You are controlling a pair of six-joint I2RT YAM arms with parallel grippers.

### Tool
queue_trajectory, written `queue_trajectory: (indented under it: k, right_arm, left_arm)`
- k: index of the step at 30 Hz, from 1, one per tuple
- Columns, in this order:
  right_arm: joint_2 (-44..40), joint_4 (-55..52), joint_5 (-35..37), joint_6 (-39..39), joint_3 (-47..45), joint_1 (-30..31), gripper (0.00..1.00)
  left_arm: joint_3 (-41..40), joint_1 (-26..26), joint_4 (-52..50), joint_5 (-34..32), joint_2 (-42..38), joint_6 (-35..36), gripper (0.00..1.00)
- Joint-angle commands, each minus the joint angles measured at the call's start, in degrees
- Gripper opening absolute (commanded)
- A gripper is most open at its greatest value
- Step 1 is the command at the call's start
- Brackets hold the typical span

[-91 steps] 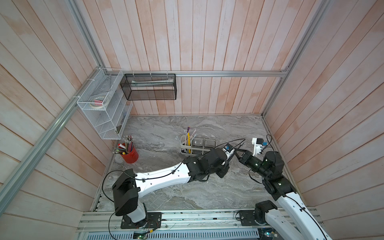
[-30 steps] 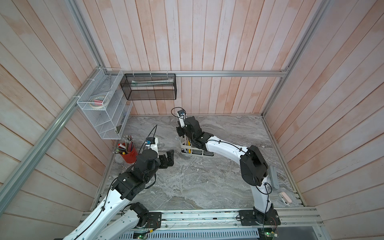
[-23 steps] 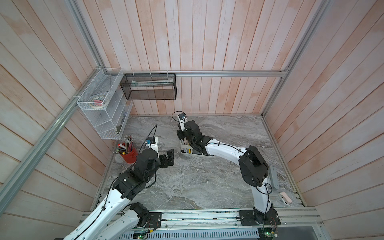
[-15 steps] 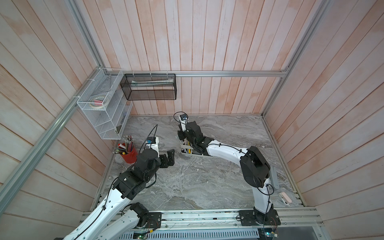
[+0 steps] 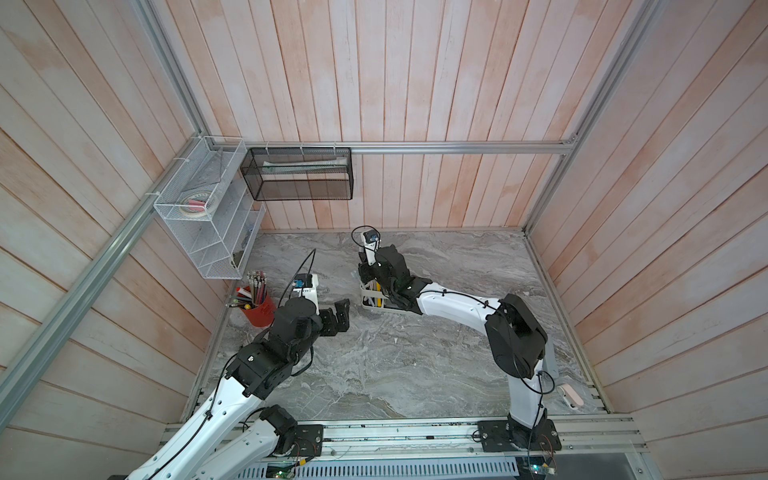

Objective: Place the toothbrush into the toothbrush holder
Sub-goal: Place the toothbrush in the toothbrush holder, then reset both arms

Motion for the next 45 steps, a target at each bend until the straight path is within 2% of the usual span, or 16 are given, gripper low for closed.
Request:
queue_trajectory:
  k: [1, 6, 10, 19, 21, 22, 26, 30, 34, 37, 39, 42, 44, 45]
  right_arm:
    - [-2.52, 0.99, -0.57, 0.62, -1.13, 0.14, 0.22]
    - [-4.79, 2.43, -1.42, 1.11, -2.52, 0.14, 0.26]
    - [-6.78, 3.13, -3.68, 1.78, -3.35, 0.14, 0.36]
    - [-12.84, 3.83, -4.88, 3.94, -6.05, 0.17, 0.38]
    - [-15.32, 3.32, -3.47, 4.31, -7.01, 0.14, 0.46]
    - [-16.76, 2.60, -1.81, 4.31, -7.60, 0.14, 0.54]
    - [-24.08, -2.96, 3.79, 4.30, -12.08, -1.59, 0.96]
    - [-35.99, -4.18, 4.97, 7.18, -23.68, -9.00, 0.98]
    - [-48.41, -5.52, 1.92, 16.43, -35.21, -25.49, 0.98]
    - [-52.10, -5.29, 8.67, 14.49, -41.22, -33.87, 0.98]
    - [-53.13, -0.59, 14.26, 10.36, -46.29, -37.49, 0.98]
    - [-53.45, 17.81, 22.17, 0.92, -58.30, -40.59, 0.98]
    - [-51.43, 31.57, 20.16, -1.07, -66.57, -42.82, 0.98]
    - [-50.70, 33.85, 18.32, 1.01, -68.30, -43.65, 0.98]
  left_arm:
    - [-0.74, 0.42, 1.09, 0.08, 0.04, 1.15, 1.00]
    - [-0.79, 0.42, 1.11, -0.11, 0.07, 1.15, 1.00]
    - [-0.79, 0.43, 1.23, -0.15, 0.03, 1.25, 1.00]
    - [-0.88, 0.42, 1.27, -0.13, 0.12, 1.25, 1.00]
    - [-0.88, 0.42, 1.27, -0.07, 0.20, 1.25, 1.00]
    - [-0.91, 0.42, 1.27, -0.06, 0.21, 1.23, 1.00]
    - [-1.06, 0.42, 1.01, -0.98, 1.10, 0.69, 1.00]
    - [-0.70, 0.66, 0.48, -4.20, 3.47, 0.05, 1.00]
    - [-0.92, 2.72, 1.06, -10.01, 4.80, -2.08, 1.00]
    - [-2.85, 4.81, 5.26, -12.08, 5.21, -1.14, 1.00]
    - [-5.49, 5.87, 9.73, -14.13, 5.21, 0.39, 1.00]
    - [-8.41, 9.21, 13.81, -19.01, 6.54, 0.17, 1.00]
    - [-9.93, 12.64, 17.46, -17.18, 7.17, 1.39, 1.00]
    - [-10.97, 13.69, 19.26, -17.60, 7.52, 1.20, 1.00]
